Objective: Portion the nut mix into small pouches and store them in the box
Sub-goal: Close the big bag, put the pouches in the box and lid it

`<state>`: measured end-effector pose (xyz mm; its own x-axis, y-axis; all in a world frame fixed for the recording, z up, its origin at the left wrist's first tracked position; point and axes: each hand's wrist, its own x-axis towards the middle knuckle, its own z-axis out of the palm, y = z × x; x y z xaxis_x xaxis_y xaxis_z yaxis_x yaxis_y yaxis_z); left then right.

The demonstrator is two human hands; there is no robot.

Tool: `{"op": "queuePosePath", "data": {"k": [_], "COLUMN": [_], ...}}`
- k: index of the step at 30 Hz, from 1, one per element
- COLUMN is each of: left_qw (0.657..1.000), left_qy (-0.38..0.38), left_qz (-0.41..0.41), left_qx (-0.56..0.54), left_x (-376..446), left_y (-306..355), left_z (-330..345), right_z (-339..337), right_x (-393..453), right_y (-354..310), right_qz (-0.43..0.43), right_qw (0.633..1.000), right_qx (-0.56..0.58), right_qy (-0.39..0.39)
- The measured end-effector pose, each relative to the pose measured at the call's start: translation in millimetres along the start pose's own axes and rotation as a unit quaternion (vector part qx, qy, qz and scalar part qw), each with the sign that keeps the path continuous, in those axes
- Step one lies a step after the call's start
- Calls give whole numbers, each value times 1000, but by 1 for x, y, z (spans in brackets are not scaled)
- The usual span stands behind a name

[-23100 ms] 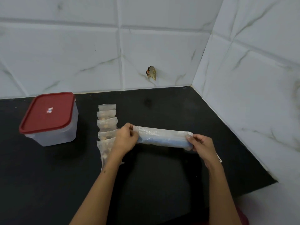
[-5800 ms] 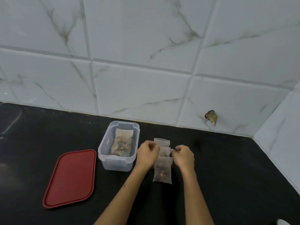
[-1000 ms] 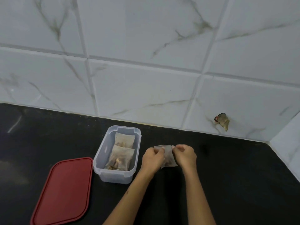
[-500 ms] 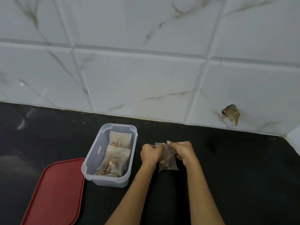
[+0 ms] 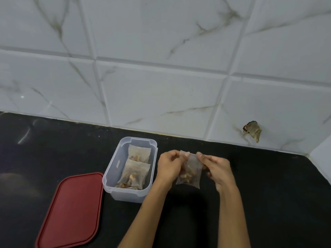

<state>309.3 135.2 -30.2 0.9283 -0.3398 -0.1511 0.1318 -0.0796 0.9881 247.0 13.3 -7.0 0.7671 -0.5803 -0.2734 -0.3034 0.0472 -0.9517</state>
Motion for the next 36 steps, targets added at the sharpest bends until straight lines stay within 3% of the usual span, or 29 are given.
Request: {"op": "queuePosePath", "data": {"k": [5, 9, 13, 19, 27, 30, 36], "left_qw": [998, 995, 996, 997, 981, 977, 963], "left_qy": [-24, -37, -26, 40, 163, 157, 68], "left_qz": [47, 59, 66, 53, 38, 39, 52], "left_qx": [-43, -76, -62, -44, 93, 140, 257], "left_x": [-25, -41, -47, -34, 3, 9, 17], "left_y": [29, 46, 51, 41, 17, 12, 9], "left_z": [-33, -69, -102, -132, -148, -151, -156], "right_z": [6, 22, 47, 94, 148, 161, 176], "right_x": [-26, -40, -51, -55, -40, -37, -34], "right_y": [-26, -43, -54, -54, -33, -28, -25], "right_qz": [-52, -65, -89, -112, -158, -159, -124], "right_qw": [998, 992, 986, 990, 953, 934, 915], "right_qx": [-7, -4, -16, -49, -247, -308, -376], "right_qy": [-37, -111, -137, -76, 81, 88, 78]}}
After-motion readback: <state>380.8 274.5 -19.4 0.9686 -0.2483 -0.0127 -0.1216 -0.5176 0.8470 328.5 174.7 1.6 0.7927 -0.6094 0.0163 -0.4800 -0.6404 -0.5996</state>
